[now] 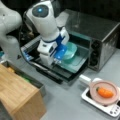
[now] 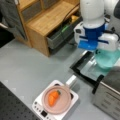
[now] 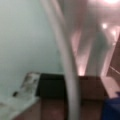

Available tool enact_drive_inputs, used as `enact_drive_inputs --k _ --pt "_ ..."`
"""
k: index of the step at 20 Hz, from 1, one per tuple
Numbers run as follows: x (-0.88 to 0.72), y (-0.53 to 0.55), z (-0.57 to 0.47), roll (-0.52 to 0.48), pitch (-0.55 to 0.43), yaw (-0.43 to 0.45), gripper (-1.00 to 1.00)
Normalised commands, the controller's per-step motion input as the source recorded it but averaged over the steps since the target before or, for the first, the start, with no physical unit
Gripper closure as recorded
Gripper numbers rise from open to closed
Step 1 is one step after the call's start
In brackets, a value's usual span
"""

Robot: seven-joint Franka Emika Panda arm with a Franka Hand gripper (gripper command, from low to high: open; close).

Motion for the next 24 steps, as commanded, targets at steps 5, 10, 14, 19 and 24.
enact_drive_inputs --k 5,10,14,19,24 --pt "-0.3 0.1 -0.09 0.043 -0.195 -0.139 1.0" --pt "-0.21 0.03 -0.08 0.06 -0.171 -0.112 -1.0" --pt "-0.18 0.05 -0.09 0.068 -0.174 -0.107 -1.0" --pt "-0.17 0.06 -0.1 0.078 -0.177 -0.111 -1.0" --pt "-0.17 0.07 -0.11 0.081 -0.175 -0.111 -1.0"
